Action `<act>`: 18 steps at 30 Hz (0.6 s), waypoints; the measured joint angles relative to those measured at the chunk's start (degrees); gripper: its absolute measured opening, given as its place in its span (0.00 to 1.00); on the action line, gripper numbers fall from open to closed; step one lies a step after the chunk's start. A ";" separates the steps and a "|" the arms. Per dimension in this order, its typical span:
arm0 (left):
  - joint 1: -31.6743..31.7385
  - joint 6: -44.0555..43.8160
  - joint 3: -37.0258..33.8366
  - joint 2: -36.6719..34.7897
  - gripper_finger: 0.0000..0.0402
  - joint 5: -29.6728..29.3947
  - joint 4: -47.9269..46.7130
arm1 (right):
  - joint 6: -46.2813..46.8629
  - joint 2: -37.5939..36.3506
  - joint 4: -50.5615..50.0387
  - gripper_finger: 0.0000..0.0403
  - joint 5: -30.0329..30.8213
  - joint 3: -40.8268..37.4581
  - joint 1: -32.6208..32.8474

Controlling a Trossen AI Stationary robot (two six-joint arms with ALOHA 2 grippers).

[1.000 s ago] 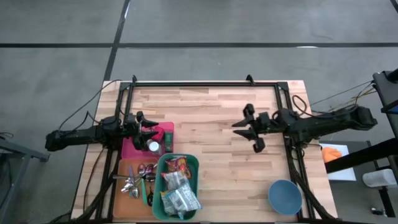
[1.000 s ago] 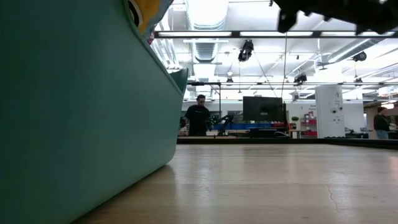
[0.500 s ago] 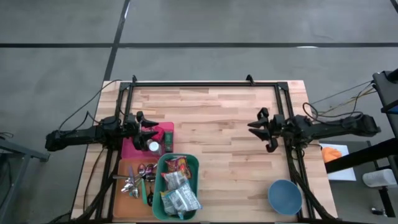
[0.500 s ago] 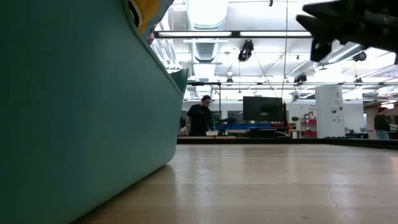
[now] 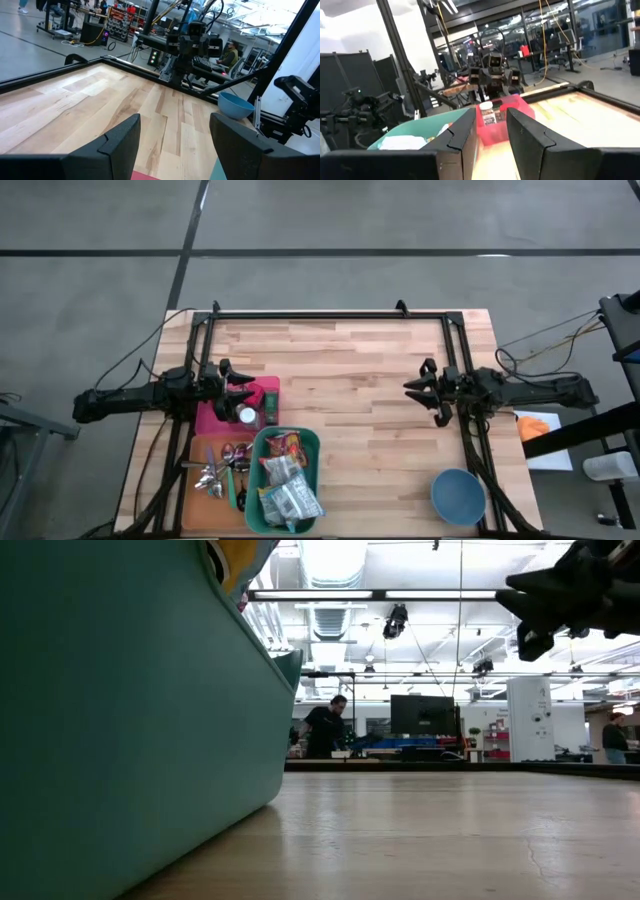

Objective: Pick & Place Food Item
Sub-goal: Return to Home Position

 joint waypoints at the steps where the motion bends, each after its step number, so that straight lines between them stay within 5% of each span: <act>1: 0.00 -0.01 -0.01 0.00 0.59 0.00 0.00 | 0.16 -1.71 -2.07 0.27 -0.01 0.00 0.00; 7: 0.00 0.00 -0.01 0.00 0.59 0.00 0.00 | 0.17 -13.07 -14.52 0.27 -0.02 0.00 0.00; 18: -0.02 0.01 -0.01 0.92 0.59 -0.11 0.04 | 0.90 -13.34 -20.28 0.26 -0.43 0.04 0.11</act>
